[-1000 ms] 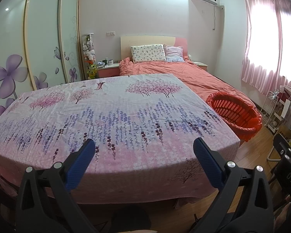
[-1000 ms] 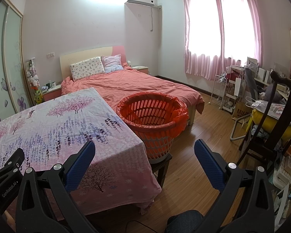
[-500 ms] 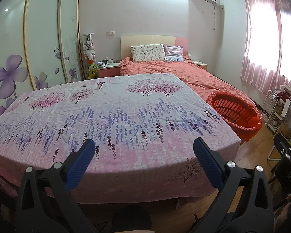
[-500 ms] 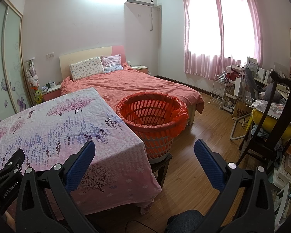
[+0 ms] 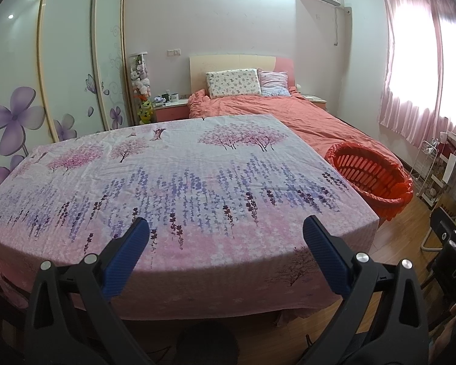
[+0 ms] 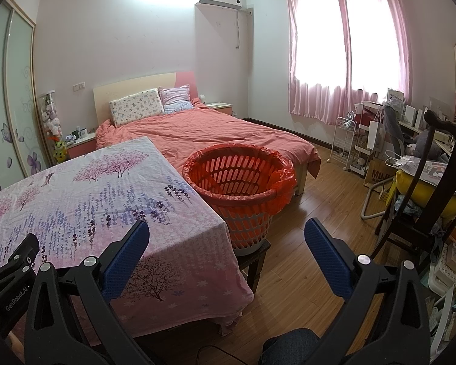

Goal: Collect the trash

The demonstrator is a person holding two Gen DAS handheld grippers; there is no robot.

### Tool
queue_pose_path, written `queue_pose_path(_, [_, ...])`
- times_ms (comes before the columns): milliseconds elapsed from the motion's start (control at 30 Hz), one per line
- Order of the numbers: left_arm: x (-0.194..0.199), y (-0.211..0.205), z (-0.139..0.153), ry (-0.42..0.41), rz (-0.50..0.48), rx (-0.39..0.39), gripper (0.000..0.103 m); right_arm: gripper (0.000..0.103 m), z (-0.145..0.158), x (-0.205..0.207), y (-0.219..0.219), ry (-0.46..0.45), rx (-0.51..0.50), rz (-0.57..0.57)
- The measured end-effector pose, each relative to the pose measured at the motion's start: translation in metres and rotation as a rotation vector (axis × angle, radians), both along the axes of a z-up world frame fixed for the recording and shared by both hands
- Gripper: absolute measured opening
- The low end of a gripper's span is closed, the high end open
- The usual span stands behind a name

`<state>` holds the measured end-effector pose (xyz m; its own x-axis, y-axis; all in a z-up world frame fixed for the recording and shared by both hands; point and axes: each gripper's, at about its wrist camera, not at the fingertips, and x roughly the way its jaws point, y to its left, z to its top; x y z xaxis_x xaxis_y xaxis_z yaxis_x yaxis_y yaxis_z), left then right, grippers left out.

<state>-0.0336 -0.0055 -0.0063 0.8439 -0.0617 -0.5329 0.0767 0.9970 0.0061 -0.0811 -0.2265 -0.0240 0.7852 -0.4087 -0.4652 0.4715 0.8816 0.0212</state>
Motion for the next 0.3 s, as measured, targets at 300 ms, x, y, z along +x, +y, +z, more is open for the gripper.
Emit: queue_pose_path(300, [0.001, 0.0026, -0.0001, -0.002, 0.0, 0.005, 0.099, 0.101, -0.0046, -0.0009, 0.0073, -0.003, -0.001, 0.004])
